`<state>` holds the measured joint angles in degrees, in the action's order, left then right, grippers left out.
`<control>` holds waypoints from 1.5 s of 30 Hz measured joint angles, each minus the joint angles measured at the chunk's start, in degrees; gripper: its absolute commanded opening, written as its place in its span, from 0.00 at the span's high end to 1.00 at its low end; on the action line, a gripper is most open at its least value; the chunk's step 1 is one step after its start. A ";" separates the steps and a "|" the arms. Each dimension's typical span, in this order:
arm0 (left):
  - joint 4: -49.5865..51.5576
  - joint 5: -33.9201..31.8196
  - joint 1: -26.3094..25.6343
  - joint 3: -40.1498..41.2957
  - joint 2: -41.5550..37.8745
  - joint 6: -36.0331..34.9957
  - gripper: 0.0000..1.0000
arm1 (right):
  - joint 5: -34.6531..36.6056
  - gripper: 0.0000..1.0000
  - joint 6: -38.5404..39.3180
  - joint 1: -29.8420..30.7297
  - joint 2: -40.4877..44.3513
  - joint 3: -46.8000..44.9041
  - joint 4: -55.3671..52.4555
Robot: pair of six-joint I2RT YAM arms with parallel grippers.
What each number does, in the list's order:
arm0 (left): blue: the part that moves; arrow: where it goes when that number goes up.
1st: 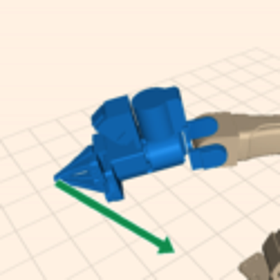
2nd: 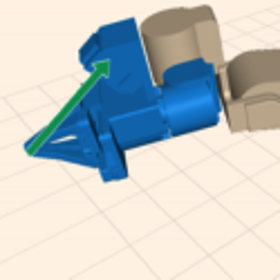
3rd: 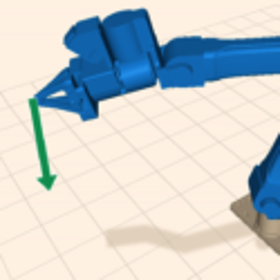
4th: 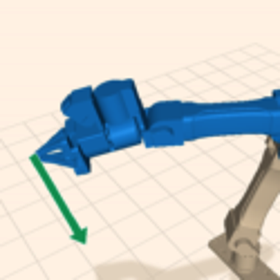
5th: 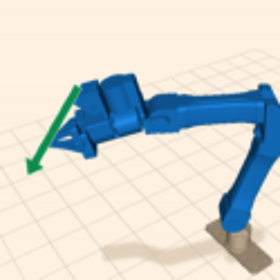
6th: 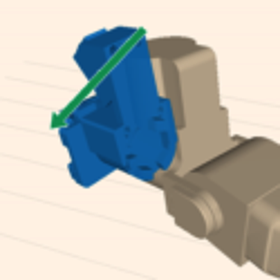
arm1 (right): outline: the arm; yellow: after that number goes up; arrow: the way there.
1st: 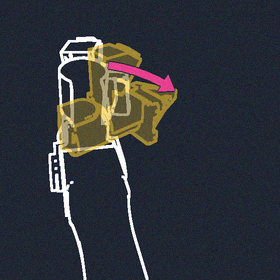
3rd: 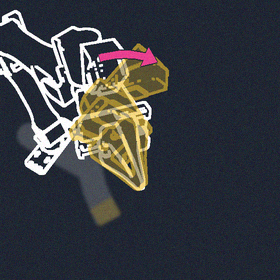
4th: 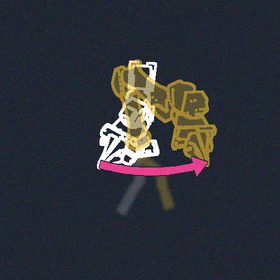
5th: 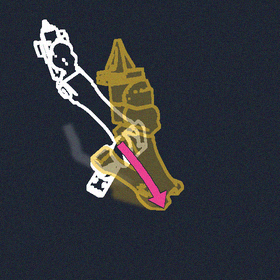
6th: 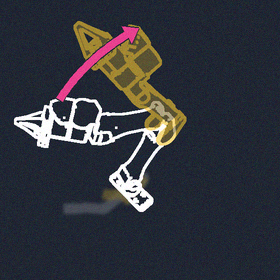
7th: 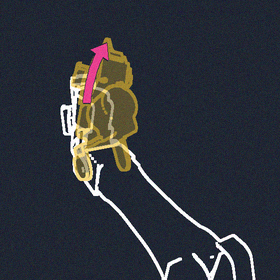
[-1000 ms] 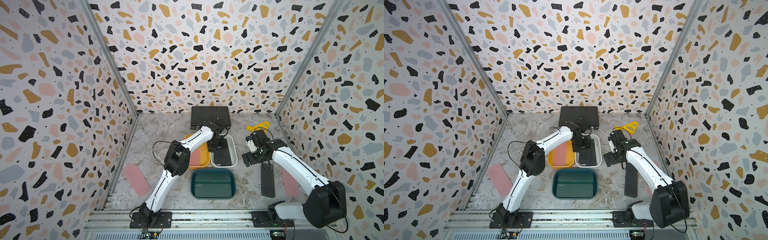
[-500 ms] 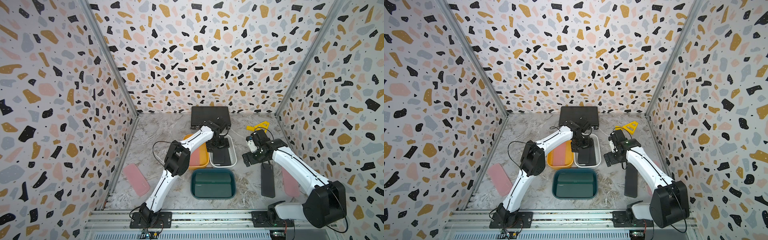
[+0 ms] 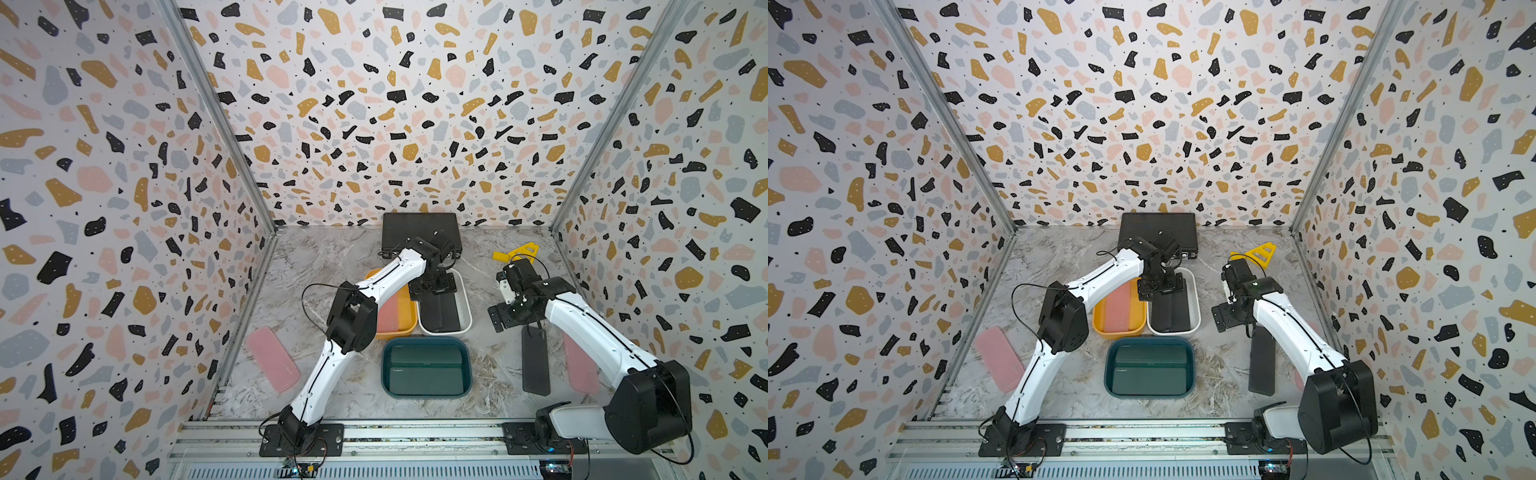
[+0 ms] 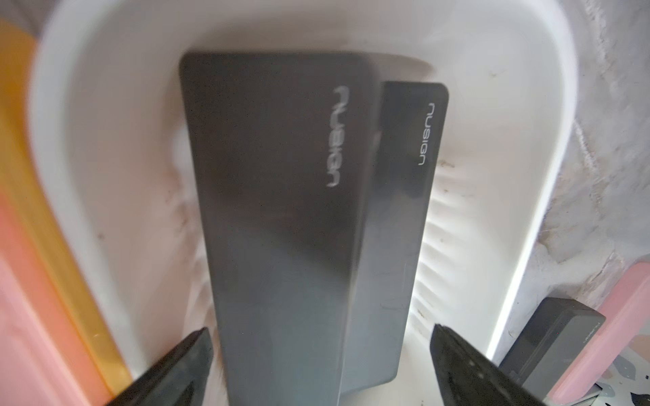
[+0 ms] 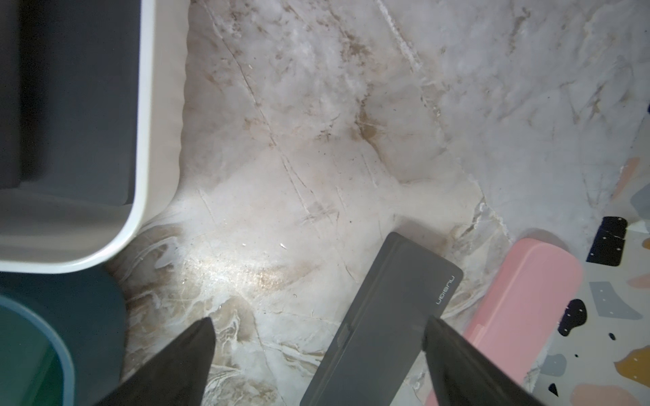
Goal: Place the pencil cases by color into the storage box
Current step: Place the pencil case at the storage box, then pick up the pencil case from the center of the board.
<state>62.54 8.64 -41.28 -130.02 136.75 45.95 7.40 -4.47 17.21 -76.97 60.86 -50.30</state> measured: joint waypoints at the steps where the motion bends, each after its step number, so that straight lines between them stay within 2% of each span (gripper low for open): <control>1: 0.17 -0.20 -0.04 -0.11 -0.37 -0.11 0.00 | 0.28 0.02 -0.09 -0.09 -0.02 0.00 0.00; 7: 0.57 -2.36 -0.28 0.61 -4.63 -1.44 0.00 | 2.95 0.01 -0.70 -2.03 -0.02 -0.13 -0.02; 14: -2.34 -5.16 -0.55 9.99 -17.53 -4.17 0.00 | 5.60 0.01 -1.18 -7.48 -1.01 -1.11 0.00; 19: -2.99 -6.84 -0.57 12.98 -23.67 -6.38 0.00 | 5.38 0.01 -2.19 -10.80 -3.10 -1.88 0.39; 27: -2.38 -8.22 -0.57 16.87 -26.49 -9.46 0.00 | 1.42 0.01 -7.65 -14.47 -7.85 -3.74 0.87; 34: -1.62 -8.24 -0.57 19.91 -27.08 -11.15 0.00 | 0.96 0.01 -12.02 -16.28 -9.68 -4.87 0.85; 45: -1.33 -7.58 -0.57 22.18 -28.59 -12.13 0.00 | -2.16 0.01 -13.66 -20.33 -12.24 -8.41 2.91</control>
<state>61.21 1.06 -41.85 -107.83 108.16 33.82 5.23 -18.13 -3.11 -89.21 52.45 -47.40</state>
